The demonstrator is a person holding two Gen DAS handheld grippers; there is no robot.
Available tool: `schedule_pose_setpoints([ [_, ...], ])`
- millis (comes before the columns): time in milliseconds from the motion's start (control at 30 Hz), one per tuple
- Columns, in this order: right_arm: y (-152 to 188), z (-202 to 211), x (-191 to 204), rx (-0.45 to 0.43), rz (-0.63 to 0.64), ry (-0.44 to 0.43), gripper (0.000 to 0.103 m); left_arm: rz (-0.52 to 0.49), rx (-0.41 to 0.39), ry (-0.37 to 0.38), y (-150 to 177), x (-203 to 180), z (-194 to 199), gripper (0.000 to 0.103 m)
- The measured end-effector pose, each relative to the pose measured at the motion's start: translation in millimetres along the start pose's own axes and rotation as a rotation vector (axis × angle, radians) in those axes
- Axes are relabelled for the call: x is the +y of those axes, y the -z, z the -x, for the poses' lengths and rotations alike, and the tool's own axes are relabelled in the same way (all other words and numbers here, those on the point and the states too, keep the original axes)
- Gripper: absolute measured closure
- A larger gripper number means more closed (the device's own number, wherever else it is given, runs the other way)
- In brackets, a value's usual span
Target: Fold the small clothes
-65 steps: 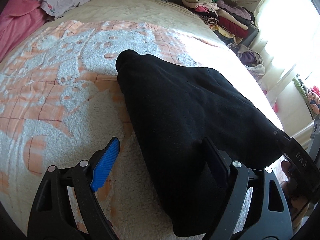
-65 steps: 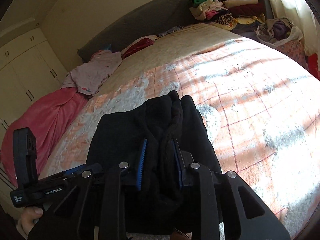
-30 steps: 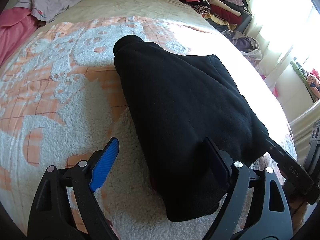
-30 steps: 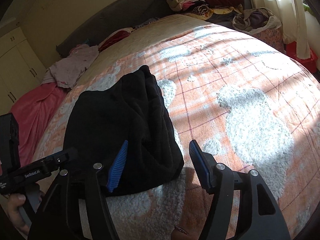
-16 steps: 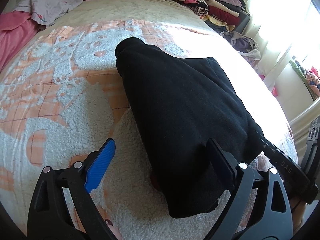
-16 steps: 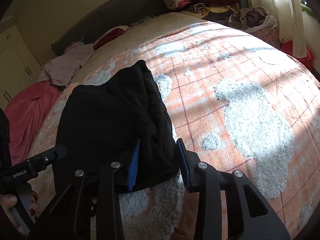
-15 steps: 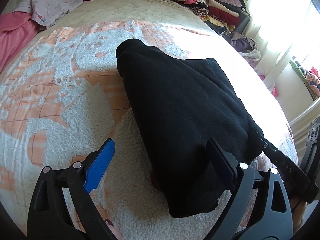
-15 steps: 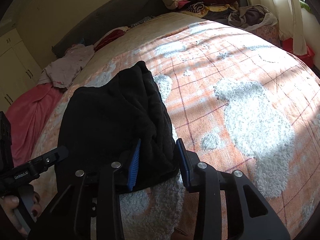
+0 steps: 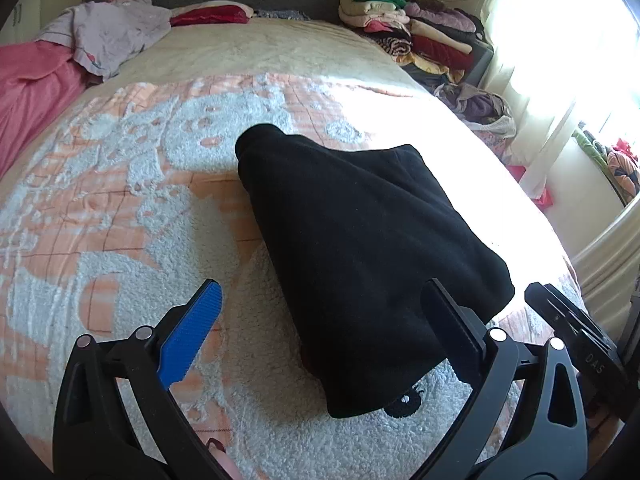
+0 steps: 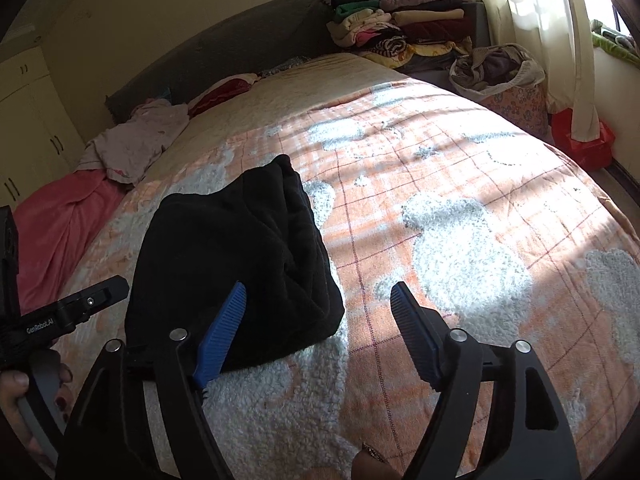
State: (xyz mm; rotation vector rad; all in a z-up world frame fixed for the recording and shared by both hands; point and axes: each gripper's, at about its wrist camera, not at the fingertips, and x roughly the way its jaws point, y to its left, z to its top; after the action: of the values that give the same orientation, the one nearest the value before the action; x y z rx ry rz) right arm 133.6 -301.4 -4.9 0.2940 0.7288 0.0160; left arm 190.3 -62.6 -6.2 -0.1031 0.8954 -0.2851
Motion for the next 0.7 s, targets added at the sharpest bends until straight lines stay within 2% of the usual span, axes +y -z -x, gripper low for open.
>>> schedule_pose_setpoints([
  [100, 1.8, 24.9, 3.4, -0.051, 0.034, 0.02, 0.009, -0.013, -0.052, -0.006, 3.4, -3.0, 19.5, 0.01],
  [200, 4.8, 49.4, 8.6, -0.103, 0.067, 0.031, 0.005, -0.027, -0.098, -0.006, 8.9, -6.0, 38.1, 0.01],
  [433, 18.7, 90.9, 20.2, -0.174, 0.117, 0.037, 0.005, -0.058, -0.143, -0.016, 27.5, -7.9, 73.1, 0.01],
  [700, 39.0, 113.1, 42.9, -0.185, 0.158, 0.015, 0.005, -0.087, -0.145, -0.06, 57.6, 5.0, 100.4, 0.009],
])
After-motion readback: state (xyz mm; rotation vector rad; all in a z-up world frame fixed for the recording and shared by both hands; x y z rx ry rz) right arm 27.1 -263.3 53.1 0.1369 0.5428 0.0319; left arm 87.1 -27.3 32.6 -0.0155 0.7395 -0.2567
